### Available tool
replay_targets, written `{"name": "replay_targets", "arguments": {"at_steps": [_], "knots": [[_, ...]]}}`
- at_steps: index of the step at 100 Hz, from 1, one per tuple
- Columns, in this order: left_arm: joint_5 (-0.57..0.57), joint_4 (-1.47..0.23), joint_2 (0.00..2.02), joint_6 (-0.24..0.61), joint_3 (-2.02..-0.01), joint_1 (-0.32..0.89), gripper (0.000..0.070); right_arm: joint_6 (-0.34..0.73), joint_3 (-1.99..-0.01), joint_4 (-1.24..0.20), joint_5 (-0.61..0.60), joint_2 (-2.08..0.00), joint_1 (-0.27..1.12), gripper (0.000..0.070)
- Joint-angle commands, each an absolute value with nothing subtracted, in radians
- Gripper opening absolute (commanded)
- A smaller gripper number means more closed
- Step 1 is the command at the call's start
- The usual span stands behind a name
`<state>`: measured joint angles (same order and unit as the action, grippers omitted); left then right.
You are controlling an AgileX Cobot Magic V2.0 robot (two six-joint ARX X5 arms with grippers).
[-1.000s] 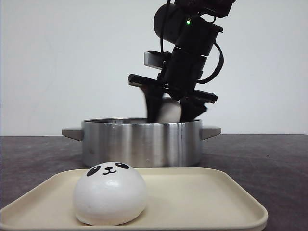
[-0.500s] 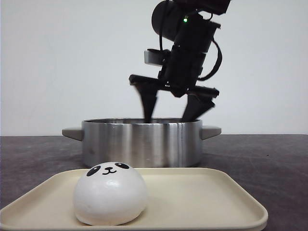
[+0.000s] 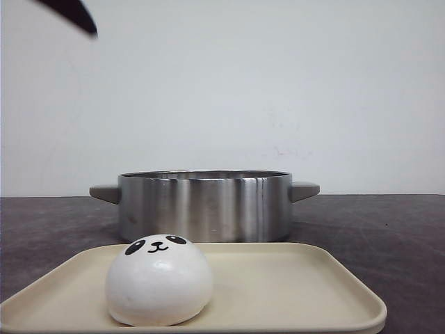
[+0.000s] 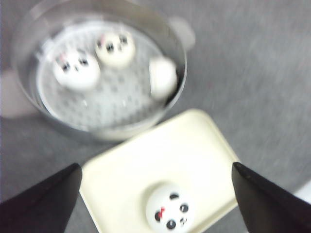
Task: Steam buns
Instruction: 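Withdraw the right gripper and reach the left gripper to the last bun, then grasp the last panda bun on the tray with the left gripper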
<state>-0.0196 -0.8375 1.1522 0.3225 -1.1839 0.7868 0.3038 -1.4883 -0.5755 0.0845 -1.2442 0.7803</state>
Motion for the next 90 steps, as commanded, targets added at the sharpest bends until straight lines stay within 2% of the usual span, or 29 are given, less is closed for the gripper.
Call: {"name": "replay_targets", "arguments": {"at_steps": [1, 25, 38, 73, 90], "knots": [[-0.007, -0.804, 1.166, 0.379, -1.125, 0.803, 0.0596, 0.298, -1.507, -0.569, 0.115, -1.211, 0.802, 0.0007], [0.142, -0.680, 1.200, 0.508, -0.908, 0.807, 0.0596, 0.290, -1.507, -0.604, 0.140, -1.122, 0.818, 0.0007], [0.196, -0.686, 1.279, 0.514, -0.895, 0.815, 0.0596, 0.281, -1.507, -0.633, 0.139, -1.122, 0.818, 0.0007], [0.202, -0.552, 1.471, 0.545, -0.895, 0.860, 0.0596, 0.280, -1.507, -0.645, 0.136, -1.130, 0.821, 0.0007], [0.181, -0.548, 1.541, 0.544, -0.895, 0.874, 0.0590, 0.280, -1.507, -0.661, 0.131, -1.130, 0.821, 0.0007]]}}
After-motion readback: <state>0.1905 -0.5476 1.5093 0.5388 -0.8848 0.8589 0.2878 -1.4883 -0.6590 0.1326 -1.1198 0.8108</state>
